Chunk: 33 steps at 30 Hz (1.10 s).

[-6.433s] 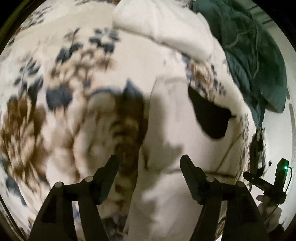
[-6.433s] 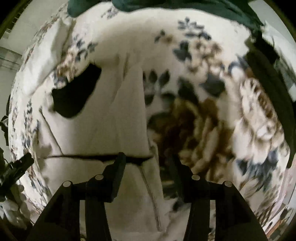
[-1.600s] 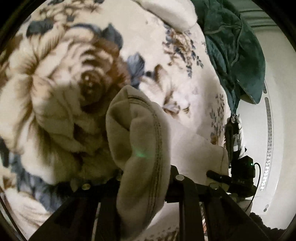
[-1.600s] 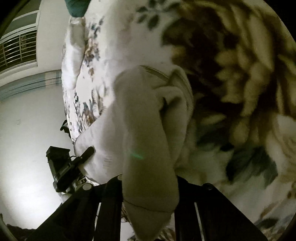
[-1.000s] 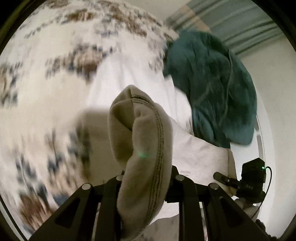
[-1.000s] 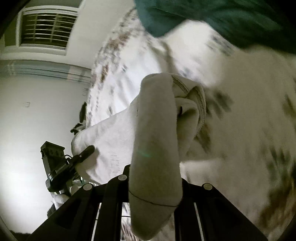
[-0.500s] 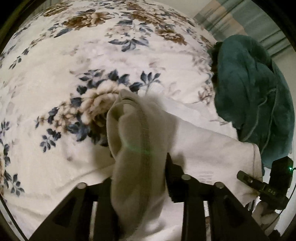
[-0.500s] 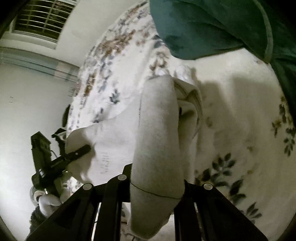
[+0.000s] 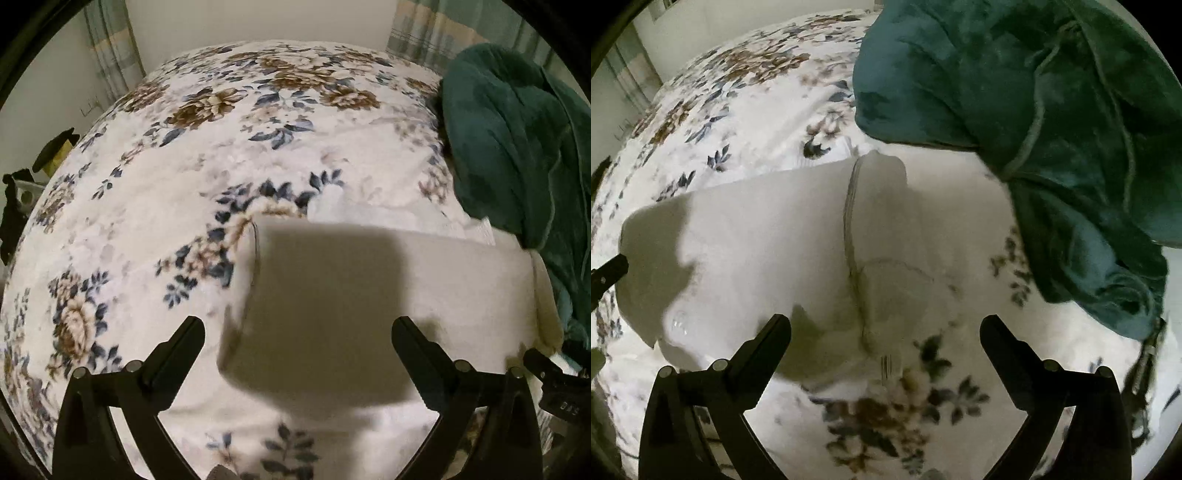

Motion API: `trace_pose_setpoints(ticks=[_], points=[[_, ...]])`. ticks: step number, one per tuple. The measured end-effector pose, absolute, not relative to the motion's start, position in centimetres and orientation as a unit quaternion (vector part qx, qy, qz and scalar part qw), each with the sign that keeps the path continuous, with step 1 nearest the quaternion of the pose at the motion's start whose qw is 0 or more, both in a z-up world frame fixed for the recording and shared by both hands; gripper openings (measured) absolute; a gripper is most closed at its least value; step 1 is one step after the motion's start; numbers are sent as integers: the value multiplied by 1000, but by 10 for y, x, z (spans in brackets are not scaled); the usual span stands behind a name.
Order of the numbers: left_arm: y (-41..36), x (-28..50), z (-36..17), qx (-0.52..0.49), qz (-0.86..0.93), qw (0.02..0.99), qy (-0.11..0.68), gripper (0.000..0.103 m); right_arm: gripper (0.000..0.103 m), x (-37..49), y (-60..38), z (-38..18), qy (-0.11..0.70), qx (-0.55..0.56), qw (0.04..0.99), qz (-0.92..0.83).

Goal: Fold small clothes

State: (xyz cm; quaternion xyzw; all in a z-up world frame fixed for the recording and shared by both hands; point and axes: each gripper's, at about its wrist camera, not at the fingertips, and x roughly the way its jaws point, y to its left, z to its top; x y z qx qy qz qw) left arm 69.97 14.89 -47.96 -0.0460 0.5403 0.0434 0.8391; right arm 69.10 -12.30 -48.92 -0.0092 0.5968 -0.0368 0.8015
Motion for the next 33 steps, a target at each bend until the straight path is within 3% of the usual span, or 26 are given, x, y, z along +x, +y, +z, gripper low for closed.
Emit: trace_pose_setpoints(ticks=[12,33], points=[[118,603,-363,-24,52,864,500,103,103,605,-116,-358,524,-37,847,-81],[85,357,-113,-38,58,911,406,103,103,323,-118,-28,368,-22,928,-57]])
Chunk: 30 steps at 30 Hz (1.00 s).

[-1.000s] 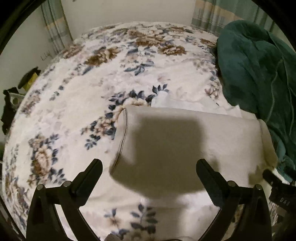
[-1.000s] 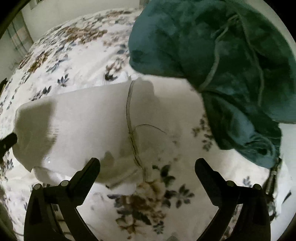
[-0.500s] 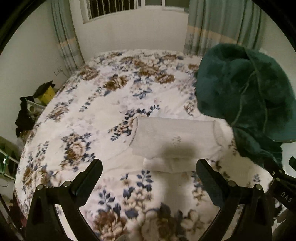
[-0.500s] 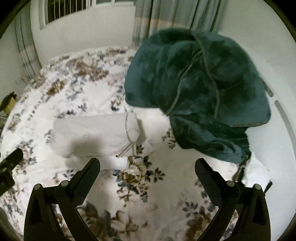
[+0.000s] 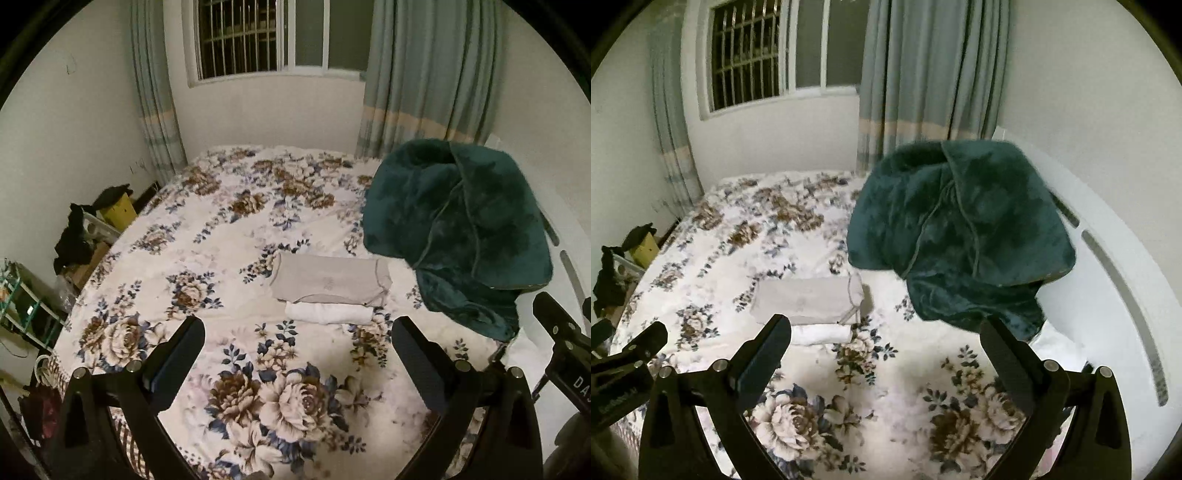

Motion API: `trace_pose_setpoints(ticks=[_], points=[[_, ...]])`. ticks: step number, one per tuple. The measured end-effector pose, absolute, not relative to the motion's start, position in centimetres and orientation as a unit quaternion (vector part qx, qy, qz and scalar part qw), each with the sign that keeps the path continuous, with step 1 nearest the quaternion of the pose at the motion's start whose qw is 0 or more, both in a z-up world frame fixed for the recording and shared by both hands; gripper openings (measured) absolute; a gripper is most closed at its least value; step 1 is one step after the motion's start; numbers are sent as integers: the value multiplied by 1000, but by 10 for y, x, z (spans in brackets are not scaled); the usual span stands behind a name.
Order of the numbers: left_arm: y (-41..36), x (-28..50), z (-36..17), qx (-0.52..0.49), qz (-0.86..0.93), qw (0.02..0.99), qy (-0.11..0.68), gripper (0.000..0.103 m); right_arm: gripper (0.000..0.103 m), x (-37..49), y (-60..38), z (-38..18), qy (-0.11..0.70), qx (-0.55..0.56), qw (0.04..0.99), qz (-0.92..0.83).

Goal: Fold small clothes

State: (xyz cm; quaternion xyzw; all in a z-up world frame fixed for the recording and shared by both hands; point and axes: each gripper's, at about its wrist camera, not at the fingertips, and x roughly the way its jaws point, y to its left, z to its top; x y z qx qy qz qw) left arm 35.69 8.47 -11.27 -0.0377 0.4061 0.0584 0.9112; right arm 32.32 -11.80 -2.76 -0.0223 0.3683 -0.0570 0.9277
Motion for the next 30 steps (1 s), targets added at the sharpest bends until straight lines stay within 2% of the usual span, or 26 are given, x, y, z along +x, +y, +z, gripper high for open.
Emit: trace_pose_setpoints(ticks=[6,11,21,30], points=[[82,311,-73,-37,65,923,377,103,103,255,-122,32,338,-16,940,-42],[78,285,-56,-33,66,929,363,103,103,215,-126,58,320,-18,947,-34],[76,258,-46,-36,71,931,356,103,103,181,-132,77,307,-27,951,-26],[73,251,-41,-31,75,934,349,103,103,185,-137,74,310,-24,950,-12]])
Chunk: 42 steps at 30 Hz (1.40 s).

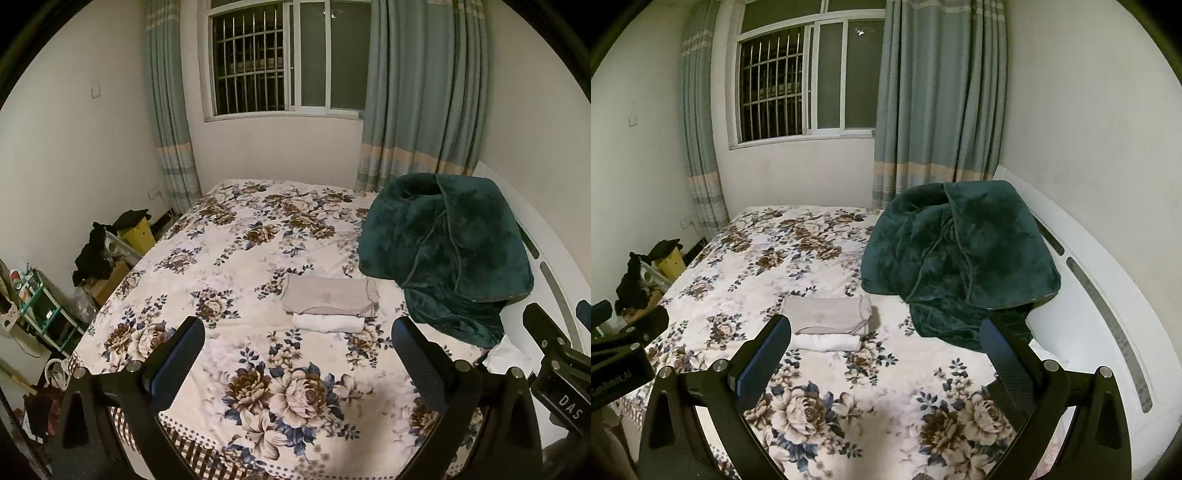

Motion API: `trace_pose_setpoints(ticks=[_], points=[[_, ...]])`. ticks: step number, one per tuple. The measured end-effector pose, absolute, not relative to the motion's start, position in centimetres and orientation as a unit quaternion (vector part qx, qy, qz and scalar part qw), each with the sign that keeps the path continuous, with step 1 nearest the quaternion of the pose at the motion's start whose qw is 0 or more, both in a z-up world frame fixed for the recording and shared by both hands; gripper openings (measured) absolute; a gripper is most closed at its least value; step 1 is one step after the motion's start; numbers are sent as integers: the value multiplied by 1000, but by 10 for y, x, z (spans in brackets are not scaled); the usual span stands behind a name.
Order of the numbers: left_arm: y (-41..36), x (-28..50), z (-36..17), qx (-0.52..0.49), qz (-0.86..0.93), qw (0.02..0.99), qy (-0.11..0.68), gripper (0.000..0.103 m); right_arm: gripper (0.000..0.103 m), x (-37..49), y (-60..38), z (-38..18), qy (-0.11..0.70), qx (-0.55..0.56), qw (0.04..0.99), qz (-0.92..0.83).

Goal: Fold small clothes

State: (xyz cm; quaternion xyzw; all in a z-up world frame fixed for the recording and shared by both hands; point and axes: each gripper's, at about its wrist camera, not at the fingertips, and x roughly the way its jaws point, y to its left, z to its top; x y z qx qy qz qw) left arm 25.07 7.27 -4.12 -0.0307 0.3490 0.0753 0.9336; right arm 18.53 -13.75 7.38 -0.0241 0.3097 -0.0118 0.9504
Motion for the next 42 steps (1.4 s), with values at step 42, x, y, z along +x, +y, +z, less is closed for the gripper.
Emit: trace_pose_setpoints(ticks=[42], points=[[55,239,-30,-28,78,935,345,103,103,186,-125,87,300,-23,954,6]])
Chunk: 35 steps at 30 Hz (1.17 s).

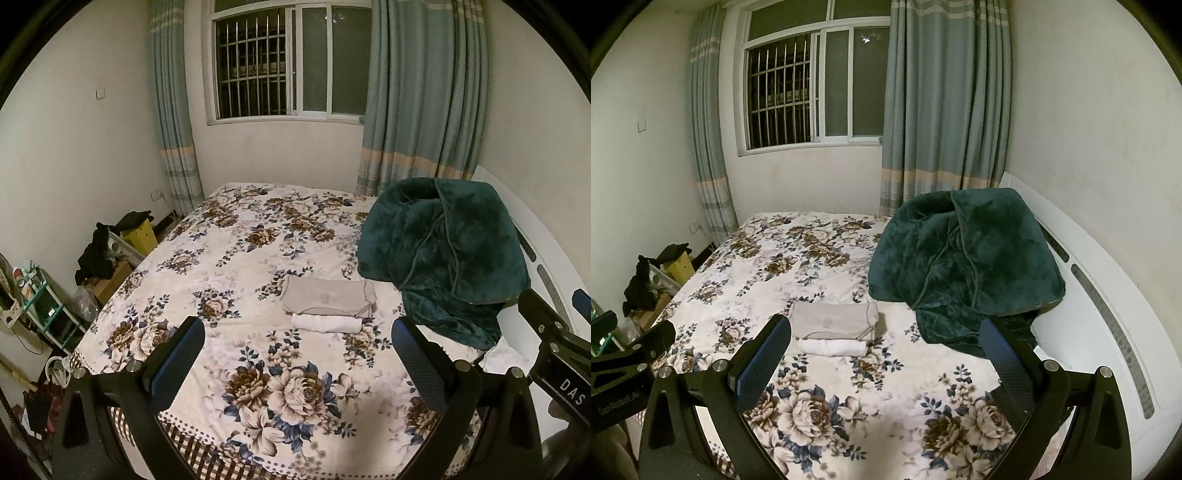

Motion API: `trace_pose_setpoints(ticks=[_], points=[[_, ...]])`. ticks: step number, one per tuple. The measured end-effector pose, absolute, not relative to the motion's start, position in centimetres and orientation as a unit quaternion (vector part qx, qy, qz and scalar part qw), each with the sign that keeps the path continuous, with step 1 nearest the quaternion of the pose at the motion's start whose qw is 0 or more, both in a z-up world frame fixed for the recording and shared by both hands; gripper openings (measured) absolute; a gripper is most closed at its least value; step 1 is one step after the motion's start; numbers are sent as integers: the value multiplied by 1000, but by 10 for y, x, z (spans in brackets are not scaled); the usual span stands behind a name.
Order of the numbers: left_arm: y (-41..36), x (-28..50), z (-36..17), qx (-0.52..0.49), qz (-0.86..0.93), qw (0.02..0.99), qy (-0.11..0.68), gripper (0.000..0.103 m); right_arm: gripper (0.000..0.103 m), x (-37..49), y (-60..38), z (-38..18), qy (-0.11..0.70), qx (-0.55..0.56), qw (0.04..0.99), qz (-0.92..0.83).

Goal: Fold small clothes

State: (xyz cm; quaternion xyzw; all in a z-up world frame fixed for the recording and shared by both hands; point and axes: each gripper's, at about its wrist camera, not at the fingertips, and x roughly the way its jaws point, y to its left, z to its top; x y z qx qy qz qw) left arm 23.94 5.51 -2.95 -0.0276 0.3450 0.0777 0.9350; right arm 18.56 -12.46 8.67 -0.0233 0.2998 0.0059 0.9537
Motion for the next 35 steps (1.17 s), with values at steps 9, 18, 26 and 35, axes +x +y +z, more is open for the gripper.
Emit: trace_pose_setpoints(ticks=[9,18,26,35], points=[[53,238,-26,-29,81,936,343,103,103,185,-122,88,302,-23,953,8],[53,235,-19,-28,85,937,337,103,103,184,-122,88,300,-21,954,9],[54,232,-18,-29,88,937,337,103,103,184,-118,88,299,-20,954,10],[57,219,-17,-33,98,938,330,103,103,184,-115,89,299,-19,954,10]])
